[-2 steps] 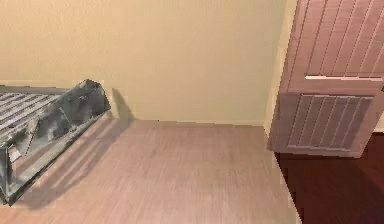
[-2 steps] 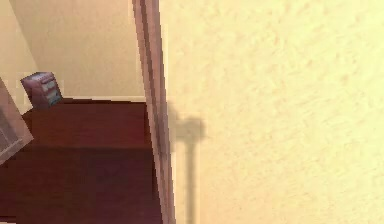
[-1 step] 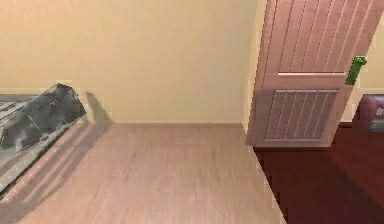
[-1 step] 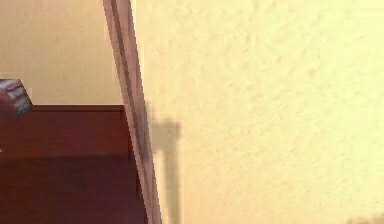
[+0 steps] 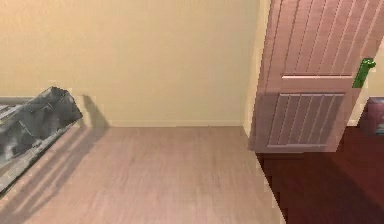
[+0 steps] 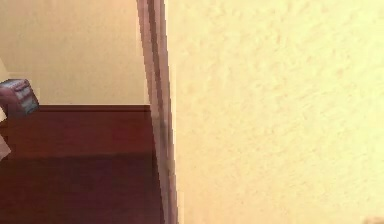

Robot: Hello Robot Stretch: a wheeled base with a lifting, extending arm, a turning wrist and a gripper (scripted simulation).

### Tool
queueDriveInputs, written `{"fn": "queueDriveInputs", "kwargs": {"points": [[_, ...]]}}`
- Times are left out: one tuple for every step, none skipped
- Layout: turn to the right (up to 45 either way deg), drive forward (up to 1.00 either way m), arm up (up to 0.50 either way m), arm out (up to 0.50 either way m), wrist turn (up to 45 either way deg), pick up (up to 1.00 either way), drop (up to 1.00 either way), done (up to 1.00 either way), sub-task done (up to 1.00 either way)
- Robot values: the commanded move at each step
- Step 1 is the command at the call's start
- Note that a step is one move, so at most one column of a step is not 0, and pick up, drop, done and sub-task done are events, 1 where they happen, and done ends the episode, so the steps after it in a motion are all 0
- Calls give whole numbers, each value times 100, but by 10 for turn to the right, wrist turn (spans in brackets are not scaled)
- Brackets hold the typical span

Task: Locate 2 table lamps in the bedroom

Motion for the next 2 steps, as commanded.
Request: {"fn": "queueDriveInputs", "kwargs": {"points": [[-450, 0, 0, 0, 0, 0, 0, 0, 0], [-300, 0, 0, 0, 0, 0, 0, 0, 0]]}}
